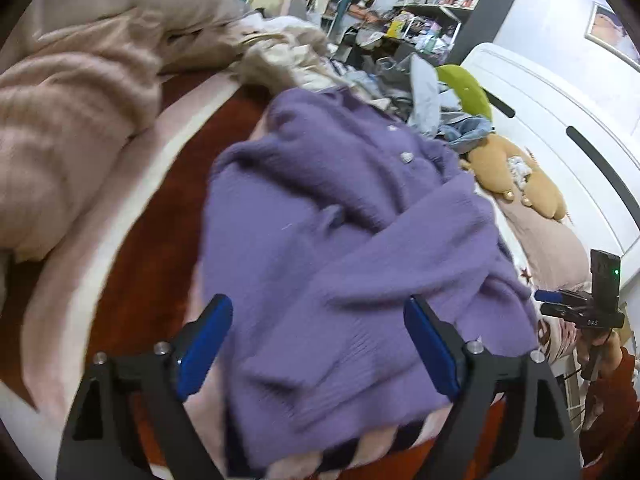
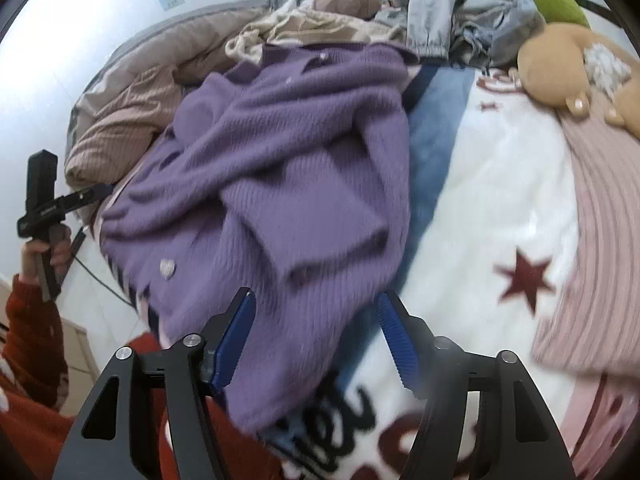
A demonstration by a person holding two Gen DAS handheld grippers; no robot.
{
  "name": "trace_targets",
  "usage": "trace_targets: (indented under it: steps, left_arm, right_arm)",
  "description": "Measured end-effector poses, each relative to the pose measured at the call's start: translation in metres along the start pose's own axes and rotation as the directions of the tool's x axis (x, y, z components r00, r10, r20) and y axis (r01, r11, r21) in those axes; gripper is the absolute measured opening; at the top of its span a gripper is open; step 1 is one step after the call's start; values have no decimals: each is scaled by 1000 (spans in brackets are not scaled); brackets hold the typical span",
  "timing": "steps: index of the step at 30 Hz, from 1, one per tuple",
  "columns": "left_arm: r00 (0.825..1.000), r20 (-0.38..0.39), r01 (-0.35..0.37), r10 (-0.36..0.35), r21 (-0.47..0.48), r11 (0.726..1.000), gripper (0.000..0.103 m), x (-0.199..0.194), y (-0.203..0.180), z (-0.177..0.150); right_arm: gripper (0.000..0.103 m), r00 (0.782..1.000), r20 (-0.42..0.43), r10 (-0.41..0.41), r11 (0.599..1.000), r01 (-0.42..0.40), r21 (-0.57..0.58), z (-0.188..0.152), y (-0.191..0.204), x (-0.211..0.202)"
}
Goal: Fold large clothes
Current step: 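Fold the cardigan side over the body with the left tool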
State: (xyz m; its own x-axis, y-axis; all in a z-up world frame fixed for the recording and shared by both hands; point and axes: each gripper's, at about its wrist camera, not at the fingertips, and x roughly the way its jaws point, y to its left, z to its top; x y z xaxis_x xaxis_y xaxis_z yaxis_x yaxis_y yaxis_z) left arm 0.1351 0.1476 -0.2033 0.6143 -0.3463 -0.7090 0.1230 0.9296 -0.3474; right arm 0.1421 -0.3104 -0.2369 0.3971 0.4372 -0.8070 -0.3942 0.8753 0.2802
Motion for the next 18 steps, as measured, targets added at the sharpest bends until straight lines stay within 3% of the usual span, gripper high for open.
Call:
trace_targets:
  steps: [2, 6, 10, 13, 15, 18]
  left_arm:
    - [1000, -5, -22, 22, -10, 1000, 95, -6, 13, -10]
    - [999, -37, -13, 11, -72, 997, 96, -7, 34, -28]
    - [991, -87, 84, -98, -152, 985, 96, 3, 47, -45]
    - [987, -87, 119, -132, -146, 982, 95, 9, 42, -50]
    - [987, -82, 126, -138, -134, 983, 95, 12, 38, -50]
    - [972, -63, 212, -225, -166, 963, 91, 17, 35, -47]
  right_arm:
    - [68, 999, -33, 18, 1000, -18, 10, -13, 2, 3]
    - [68, 994, -71, 83, 995, -79, 60, -31, 1, 11]
    - [70, 980, -60, 192, 979, -187, 85, -40, 6, 19]
    - [69, 952, -56, 301, 951, -294, 98, -42, 9, 26]
    - [67, 943, -67, 326, 943, -320, 89, -41, 14, 33]
    - [58, 929, -60, 365, 929, -358, 98, -38, 15, 38]
